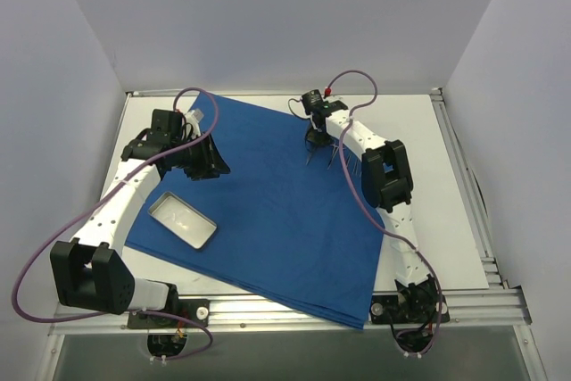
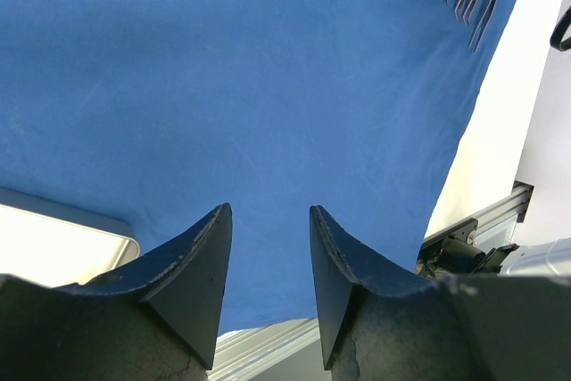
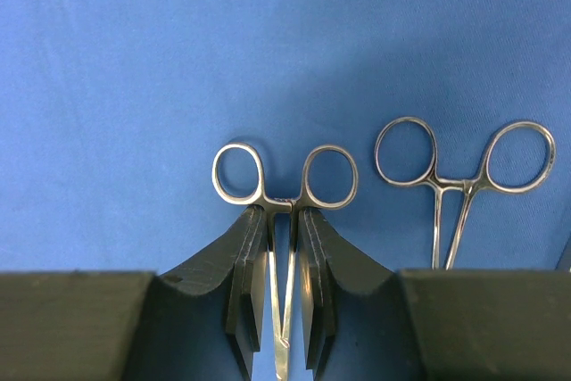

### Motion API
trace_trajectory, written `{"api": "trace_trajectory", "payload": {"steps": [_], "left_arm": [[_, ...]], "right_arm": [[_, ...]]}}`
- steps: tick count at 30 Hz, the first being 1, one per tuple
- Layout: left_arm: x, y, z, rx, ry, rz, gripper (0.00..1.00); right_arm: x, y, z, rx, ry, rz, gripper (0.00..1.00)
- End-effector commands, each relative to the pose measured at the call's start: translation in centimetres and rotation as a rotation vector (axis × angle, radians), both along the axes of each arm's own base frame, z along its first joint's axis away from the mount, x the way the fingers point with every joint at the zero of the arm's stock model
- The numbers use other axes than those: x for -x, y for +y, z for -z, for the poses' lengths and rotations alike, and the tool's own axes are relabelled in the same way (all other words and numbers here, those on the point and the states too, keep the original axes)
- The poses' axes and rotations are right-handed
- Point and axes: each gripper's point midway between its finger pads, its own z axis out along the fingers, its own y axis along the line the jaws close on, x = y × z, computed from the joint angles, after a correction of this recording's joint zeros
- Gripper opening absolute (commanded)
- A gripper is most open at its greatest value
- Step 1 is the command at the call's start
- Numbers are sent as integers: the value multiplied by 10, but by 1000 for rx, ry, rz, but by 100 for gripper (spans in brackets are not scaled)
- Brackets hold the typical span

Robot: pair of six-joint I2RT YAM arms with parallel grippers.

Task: Open and lay out the surgical kit
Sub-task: Place the medical item in the surgical kit, then reset both arms

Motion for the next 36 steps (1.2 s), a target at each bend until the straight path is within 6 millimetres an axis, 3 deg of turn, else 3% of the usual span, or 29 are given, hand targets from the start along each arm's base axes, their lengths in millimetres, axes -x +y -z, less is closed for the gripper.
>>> {"api": "trace_trajectory", "payload": {"steps": [1,7,18,20,25,28,29,30,31,36], "left_arm": [[-11,-3,-18,15,-66,22,49],[-10,-3,-18,16,-67,26,48],[-8,-3,-19,14,-72,29,50],[-9,-3,-19,13,-72,28,51],[-11,-2,-23,18,-83,17,54],[-13,-1,-24,20,-87,12,55],[-13,0,-24,21,-88,10,73],[-14,3,-23,25,-87,1,82],[-14,4,-24,27,-92,-1,82],[-14,10,-29,59,-101,-30,83]], "right_arm": [[-5,-10,0,41,-5,21,12],[-4,-13,5,49,11,22,24],[-3,-14,2,50,15,12,32],[-5,-11,-8,49,-1,2,33],[-15,0,-71,28,-104,-49,40],[-11,3,-104,25,-145,-94,48],[-8,3,-109,33,-147,-123,50],[-5,1,-115,43,-152,-129,55],[1,-2,-126,47,-164,-139,59],[24,-8,-142,39,-192,-198,78]]}}
